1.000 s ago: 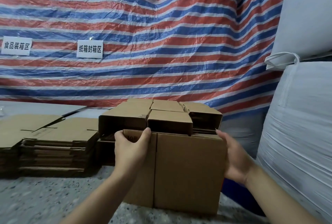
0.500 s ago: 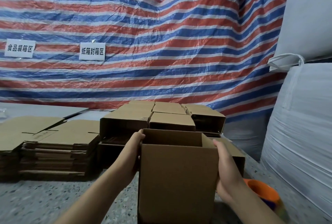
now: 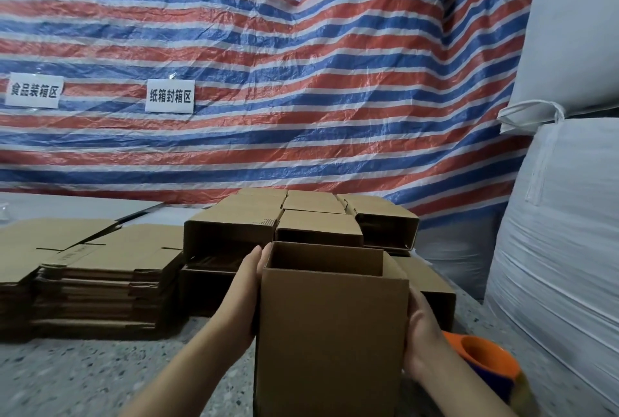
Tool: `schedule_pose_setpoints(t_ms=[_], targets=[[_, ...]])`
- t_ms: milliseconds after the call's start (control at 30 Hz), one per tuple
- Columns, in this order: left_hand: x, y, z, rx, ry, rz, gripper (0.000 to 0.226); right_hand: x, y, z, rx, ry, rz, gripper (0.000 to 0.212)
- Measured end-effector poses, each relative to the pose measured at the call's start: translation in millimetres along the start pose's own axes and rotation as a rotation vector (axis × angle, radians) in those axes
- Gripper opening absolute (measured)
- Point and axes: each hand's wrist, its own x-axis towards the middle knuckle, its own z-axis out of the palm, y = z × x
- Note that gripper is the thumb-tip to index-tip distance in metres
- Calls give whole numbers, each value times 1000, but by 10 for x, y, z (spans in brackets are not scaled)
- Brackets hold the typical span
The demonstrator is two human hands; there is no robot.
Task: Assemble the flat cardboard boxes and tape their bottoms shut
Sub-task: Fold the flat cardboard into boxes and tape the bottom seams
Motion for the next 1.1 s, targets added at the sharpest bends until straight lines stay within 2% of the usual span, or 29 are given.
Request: schedule_pose_setpoints(t_ms=[167,300,333,433,533,700,867,967,1033,1100], targets=[[-60,-40,10,-44,-25,33,40,-45,6,10,73,-10,6,69],[-18,-48,-40,22,-7,54,66,-69,14,25,87,1,8,67],[-16,-41,-44,-1,10,67,65,-67,17,28,90,3,11,66],[-22,-73,-77,-71,49,79,40,-71,20,32,72,3,-5,63],[-55,-117,-134,-26,-32,74,16,-81,18,34,61,-7,-20,62],[-66,-104,-175,-5,-117,49,29,-96,-3,45,35,-49,-2,54],[-49,-148,-186,89,-75,119,27,-100,-25,55,-35,-3,13,52],[-32,-150,-179,212,-66,148,52,-68,-19,46,-124,71,71,58],[-25,-137,-206,207,-115,135,67,-70,-43,16,-171,67,96,65],[-19,-131,-257,237,-179,151,67,-47,-67,7,-214,61,85,60]])
